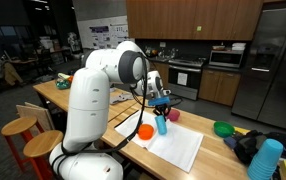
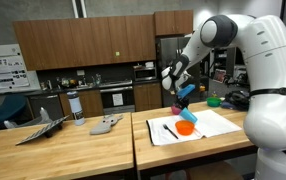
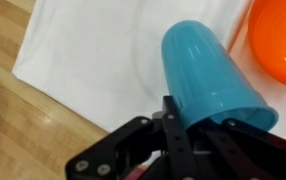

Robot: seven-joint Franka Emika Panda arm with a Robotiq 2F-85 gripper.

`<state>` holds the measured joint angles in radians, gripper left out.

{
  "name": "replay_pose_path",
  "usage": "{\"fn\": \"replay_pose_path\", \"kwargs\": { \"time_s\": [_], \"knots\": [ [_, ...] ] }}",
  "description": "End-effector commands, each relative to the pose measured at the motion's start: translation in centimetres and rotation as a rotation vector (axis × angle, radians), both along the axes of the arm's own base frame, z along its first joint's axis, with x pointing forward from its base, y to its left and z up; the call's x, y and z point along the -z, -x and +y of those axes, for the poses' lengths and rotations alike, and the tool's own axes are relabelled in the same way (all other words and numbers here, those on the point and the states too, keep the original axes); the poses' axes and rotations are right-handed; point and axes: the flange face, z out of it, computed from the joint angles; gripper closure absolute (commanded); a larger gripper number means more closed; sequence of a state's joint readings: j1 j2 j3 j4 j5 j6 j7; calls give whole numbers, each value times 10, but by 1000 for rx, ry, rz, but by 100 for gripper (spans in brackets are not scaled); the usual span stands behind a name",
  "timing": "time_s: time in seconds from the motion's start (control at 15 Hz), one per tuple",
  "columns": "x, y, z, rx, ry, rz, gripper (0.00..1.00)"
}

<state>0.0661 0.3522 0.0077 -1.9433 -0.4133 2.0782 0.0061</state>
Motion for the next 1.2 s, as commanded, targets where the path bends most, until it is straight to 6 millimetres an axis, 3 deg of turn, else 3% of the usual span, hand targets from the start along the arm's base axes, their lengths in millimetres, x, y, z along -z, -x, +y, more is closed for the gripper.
{"fn": "replay_pose_path", "kwargs": {
  "time_s": [0.0,0.33,0.67,1.13],
  "knots": [
    [-16,8,-17,-1,-36,-74,98],
    [-44,15,-37,-5,-118,-328,98],
    [-62,36,-57,-36,-176,-523,98],
    [-38,81,-90,64,-302,-686,98]
  ]
}}
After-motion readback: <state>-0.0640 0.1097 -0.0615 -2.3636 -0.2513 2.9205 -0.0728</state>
